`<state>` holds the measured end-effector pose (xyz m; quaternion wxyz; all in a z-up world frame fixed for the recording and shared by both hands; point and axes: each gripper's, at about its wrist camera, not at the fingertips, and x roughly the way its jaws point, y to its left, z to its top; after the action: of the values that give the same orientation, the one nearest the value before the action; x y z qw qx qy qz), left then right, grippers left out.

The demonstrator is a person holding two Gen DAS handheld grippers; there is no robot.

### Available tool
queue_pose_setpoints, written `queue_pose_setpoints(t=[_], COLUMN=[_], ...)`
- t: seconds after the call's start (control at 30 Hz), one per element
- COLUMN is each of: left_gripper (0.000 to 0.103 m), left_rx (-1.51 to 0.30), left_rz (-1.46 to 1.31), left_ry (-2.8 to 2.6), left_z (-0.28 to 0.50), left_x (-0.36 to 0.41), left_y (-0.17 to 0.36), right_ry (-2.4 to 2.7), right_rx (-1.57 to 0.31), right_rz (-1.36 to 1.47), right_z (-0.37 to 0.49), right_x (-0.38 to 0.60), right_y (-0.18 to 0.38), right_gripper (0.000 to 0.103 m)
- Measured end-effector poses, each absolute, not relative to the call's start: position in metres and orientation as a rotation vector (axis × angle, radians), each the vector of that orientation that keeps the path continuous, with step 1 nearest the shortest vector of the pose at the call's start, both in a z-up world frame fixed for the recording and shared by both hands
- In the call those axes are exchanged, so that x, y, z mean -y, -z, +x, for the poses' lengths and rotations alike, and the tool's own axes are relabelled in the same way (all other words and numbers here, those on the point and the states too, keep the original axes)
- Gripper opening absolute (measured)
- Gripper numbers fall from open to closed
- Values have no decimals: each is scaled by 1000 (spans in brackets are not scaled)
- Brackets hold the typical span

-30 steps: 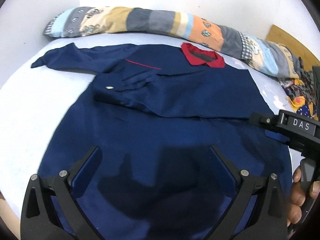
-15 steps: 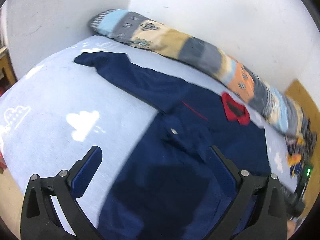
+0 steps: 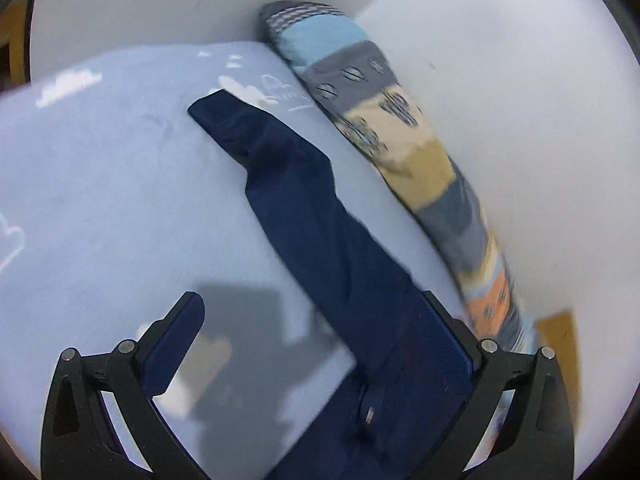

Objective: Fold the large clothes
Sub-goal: 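Reach the left tool to the other sleeve cuff and close on it, then lift the sleeve with the left tool and fold it over the shirt front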

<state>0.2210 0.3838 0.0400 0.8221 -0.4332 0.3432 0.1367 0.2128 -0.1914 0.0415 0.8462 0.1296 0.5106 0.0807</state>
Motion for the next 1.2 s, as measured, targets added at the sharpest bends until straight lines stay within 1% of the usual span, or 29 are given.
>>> queue_pose_setpoints(t=[0.1, 0.17, 0.23, 0.33, 0.5, 0.63, 0.73, 0.8, 0.83, 0.9, 0.97, 1.2], left_gripper=[101, 96, 94, 88, 88, 88, 87, 44, 1, 1, 1, 1], left_rx=[-720, -713, -700, -653, -635, -544, -562, -602, -620, -616, -603, -543], left_rz=[-1029, -1087, -1133, -1229, -1265, -1229, -1175, -1102, -1082, -1056, -995, -830], left_ry=[-271, -247, -230, -184, -187, -190, -195, -228, -231, -228, -238, -187], left_z=[252, 274, 290, 312, 341, 359, 384, 397, 400, 399, 395, 379], left_x=[-410, -427, -440, -462, -486, -500, -508, -506, -506, -504, -499, -472], left_y=[-12, 10, 28, 56, 86, 86, 85, 85, 87, 87, 75, -1], right_ry=[-185, -182, -176, -181, -199, -224, -231, -231, -227, -216, -210, -165], right_rx=[-1084, -1087, -1098, -1121, -1147, -1138, -1146, -1147, -1145, -1142, -1140, -1062], right_rz=[243, 214, 186, 162, 132, 104, 111, 110, 105, 105, 126, 177], right_z=[211, 209, 208, 209, 210, 211, 211, 210, 210, 212, 213, 209], right_x=[187, 185, 183, 179, 168, 157, 153, 152, 152, 154, 157, 179], right_y=[-40, -38, -34, -27, -19, -18, -15, -13, -13, -13, -15, -37], right_gripper=[71, 71, 71, 71, 71, 71, 71, 71, 71, 70, 70, 70])
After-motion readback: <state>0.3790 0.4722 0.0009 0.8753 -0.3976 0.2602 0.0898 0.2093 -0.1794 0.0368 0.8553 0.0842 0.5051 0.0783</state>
